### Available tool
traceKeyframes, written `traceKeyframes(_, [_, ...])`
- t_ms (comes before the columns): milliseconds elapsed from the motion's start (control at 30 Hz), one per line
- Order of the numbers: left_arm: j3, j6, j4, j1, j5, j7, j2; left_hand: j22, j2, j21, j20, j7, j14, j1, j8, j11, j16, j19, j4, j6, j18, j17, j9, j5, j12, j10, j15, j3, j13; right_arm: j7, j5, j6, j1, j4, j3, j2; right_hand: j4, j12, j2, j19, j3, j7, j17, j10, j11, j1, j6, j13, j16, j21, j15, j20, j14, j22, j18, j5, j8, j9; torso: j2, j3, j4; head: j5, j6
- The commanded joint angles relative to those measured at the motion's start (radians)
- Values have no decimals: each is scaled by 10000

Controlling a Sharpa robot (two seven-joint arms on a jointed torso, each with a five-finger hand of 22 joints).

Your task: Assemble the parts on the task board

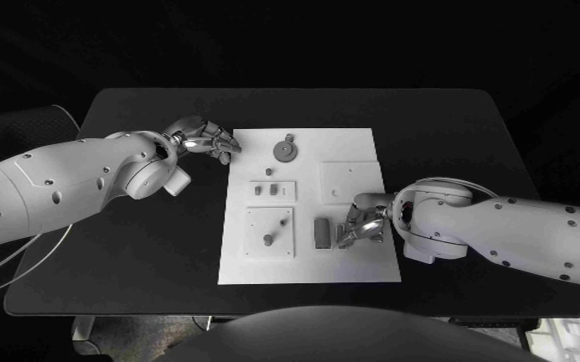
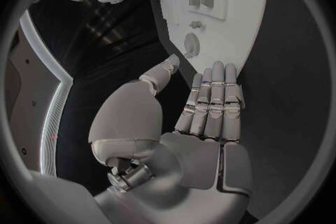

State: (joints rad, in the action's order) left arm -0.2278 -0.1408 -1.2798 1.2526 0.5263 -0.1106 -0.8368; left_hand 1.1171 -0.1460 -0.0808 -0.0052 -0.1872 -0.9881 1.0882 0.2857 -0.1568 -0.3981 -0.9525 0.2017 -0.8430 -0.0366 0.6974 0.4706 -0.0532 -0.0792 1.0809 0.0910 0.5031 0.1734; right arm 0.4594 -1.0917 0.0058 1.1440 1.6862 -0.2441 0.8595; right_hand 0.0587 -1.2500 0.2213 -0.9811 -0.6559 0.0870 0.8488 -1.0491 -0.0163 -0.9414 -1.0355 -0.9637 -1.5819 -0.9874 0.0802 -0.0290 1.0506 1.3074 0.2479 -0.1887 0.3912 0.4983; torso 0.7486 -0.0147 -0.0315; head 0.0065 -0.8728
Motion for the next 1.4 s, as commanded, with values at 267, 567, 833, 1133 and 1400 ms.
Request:
traceKeyframes(267, [5,85,-27,13,19,-54,16,17,-68,59,-8,3,-50,21,33,-34,45,-19,-8,59,-166,21,-15,27,52,29,19,-19,13,115,-474,211,-80,-51,-40,-46,700,-46,-647,26,106,-20,-19,-36,-62,-306,-67,13,-71,-83,-44,52,86,153,139,5,52,-6,3,4,2,4,2])
traceKeyframes(567, [5,82,-35,13,22,-51,2,19,-66,60,-8,3,-51,22,33,-34,50,-20,-7,60,-165,27,-15,27,53,29,19,-19,14,78,-551,214,-116,-114,-40,-80,1293,-43,-1140,20,74,-49,-34,-79,-91,-494,-109,24,-77,-98,-77,34,116,145,139,-3,73,-12,4,7,0,-4,2])
traceKeyframes(833, [5,71,-36,13,23,-51,-2,20,-65,62,-8,3,-52,21,34,-34,55,-20,-8,61,-165,32,-16,27,53,29,19,-20,14,38,-474,188,-120,-134,-39,-89,1241,-29,-1050,1,110,-42,-46,-98,-82,-307,-124,37,-69,-87,-98,-9,128,126,139,-5,77,-20,-1,2,0,-2,2])
traceKeyframes(1133, [5,65,-34,13,27,-51,-4,22,-66,63,-7,3,-53,19,34,-35,61,-20,-9,62,-165,38,-17,27,54,27,19,-21,14,-44,-365,108,-121,-145,-39,-63,1050,-16,-836,-23,60,-35,-57,-107,-76,-188,-120,47,-57,-76,-98,-3,133,111,139,-7,63,-39,-1,3,0,-6,2])
traceKeyframes(1400, [5,59,-23,13,27,-66,-8,22,-67,64,-7,2,-54,17,34,-35,65,-20,-9,63,-164,43,-17,27,55,27,19,-22,14,-256,-216,-40,-120,-174,-38,120,801,1,-465,-40,-22,-6,-70,-100,-47,-129,-52,56,-37,-54,-80,14,131,94,139,-7,15,-71,-1,7,4,-14,2])
